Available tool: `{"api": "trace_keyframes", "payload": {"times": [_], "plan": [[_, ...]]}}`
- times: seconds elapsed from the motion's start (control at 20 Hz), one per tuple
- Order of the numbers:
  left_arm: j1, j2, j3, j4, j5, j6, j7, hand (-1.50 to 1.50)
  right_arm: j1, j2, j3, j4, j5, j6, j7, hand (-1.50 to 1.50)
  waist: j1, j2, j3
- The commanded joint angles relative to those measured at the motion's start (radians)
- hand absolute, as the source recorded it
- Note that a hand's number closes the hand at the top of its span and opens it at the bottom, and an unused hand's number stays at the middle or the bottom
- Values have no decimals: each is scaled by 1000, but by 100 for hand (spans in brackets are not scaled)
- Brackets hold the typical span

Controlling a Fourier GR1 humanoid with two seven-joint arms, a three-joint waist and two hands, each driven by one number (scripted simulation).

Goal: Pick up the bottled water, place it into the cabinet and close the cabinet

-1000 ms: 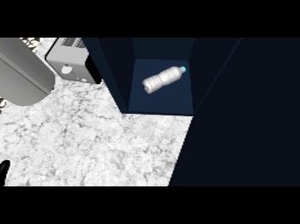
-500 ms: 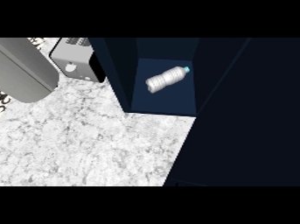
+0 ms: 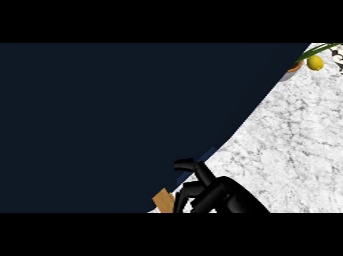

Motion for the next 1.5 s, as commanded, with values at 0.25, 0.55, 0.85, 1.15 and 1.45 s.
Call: {"api": "trace_keyframes", "payload": {"times": [0.25, 0.55, 0.85, 1.15, 1.45], "plan": [[86, -20, 135, 20, 96, -144, -9, -150, -411, 25, -148, 289, -288, -131, -30, 150, -10, -6, -1], [82, -25, 216, 32, 157, -169, 28, -150, -592, 25, -312, 526, -350, -22, -59, 150, -27, -4, -1], [139, -52, 299, 25, 231, -251, 56, -150, -731, -21, -449, 715, -404, 117, -63, 150, -30, -6, -1], [160, -99, 343, 30, 242, -313, 94, -150, -786, -29, -480, 837, -417, 209, -95, 150, -30, -7, -1], [134, -115, 320, 82, 223, -366, 119, -150, -870, 24, -454, 924, -377, 172, -131, 150, -17, -7, -2]]}}
